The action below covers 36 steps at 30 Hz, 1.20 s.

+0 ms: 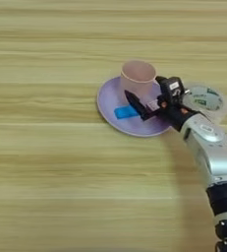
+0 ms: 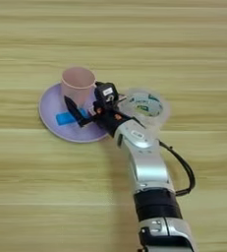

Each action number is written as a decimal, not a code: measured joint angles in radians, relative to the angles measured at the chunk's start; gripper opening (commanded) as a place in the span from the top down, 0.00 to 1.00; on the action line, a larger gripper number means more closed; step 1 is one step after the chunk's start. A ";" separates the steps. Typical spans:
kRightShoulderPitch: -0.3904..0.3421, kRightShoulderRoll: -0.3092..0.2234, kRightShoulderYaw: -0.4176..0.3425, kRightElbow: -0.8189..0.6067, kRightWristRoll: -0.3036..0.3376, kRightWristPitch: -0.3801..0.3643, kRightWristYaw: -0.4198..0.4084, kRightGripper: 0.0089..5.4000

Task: Move the objects on the table

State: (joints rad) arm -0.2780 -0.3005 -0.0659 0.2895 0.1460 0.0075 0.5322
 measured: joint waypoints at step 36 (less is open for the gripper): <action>-0.138 0.033 -0.011 0.223 0.004 -0.060 0.020 0.06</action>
State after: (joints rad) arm -0.4161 -0.2675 -0.0766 0.5130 0.1496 -0.0528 0.5520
